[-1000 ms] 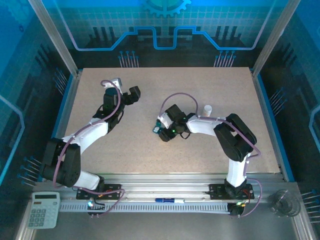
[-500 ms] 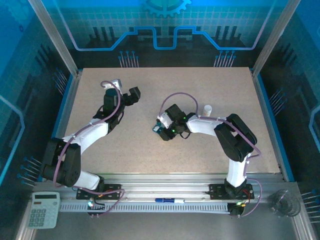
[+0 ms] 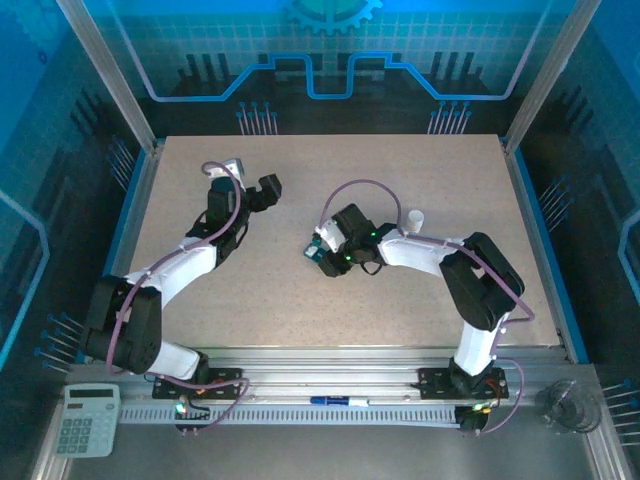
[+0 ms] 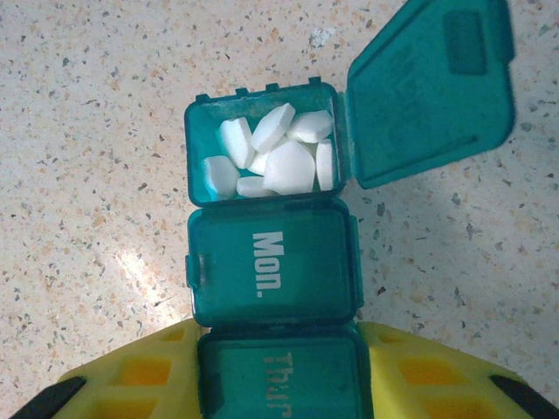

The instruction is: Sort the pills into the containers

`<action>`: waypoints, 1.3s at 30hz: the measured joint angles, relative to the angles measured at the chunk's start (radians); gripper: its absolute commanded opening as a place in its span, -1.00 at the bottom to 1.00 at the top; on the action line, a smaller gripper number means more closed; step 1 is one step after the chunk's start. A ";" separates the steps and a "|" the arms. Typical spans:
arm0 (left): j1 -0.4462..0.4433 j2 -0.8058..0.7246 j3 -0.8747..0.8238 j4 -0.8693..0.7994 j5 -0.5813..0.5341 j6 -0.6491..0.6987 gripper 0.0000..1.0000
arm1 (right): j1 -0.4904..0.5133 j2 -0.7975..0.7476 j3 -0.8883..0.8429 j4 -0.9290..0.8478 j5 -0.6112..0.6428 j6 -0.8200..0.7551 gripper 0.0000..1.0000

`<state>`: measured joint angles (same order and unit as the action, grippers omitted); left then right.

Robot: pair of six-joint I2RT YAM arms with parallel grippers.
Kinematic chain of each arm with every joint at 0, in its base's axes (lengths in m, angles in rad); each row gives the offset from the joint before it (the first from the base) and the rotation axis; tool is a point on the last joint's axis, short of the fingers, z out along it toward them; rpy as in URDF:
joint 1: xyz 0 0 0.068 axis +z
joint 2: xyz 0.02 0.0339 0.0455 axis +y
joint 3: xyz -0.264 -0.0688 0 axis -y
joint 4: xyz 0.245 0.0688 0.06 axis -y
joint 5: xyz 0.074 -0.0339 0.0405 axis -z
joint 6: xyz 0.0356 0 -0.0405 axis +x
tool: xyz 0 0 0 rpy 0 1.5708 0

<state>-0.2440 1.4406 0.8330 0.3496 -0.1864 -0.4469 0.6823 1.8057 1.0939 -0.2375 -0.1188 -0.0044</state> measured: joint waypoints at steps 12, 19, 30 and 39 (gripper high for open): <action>0.000 0.000 0.000 0.000 0.000 0.000 0.98 | 0.004 0.039 -0.021 -0.001 0.018 0.022 0.57; 0.000 0.000 0.000 0.004 0.001 0.000 0.98 | 0.011 0.039 -0.026 -0.014 0.074 0.047 0.54; 0.000 0.000 0.000 0.023 0.012 0.000 0.98 | -0.050 0.051 0.068 -0.181 0.195 0.090 0.48; 0.000 0.000 -0.006 0.038 0.043 0.000 0.98 | -0.128 0.101 0.175 -0.252 0.217 0.135 0.48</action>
<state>-0.2440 1.4410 0.8272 0.3874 -0.1436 -0.4469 0.5545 1.9072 1.2690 -0.4896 0.0978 0.1310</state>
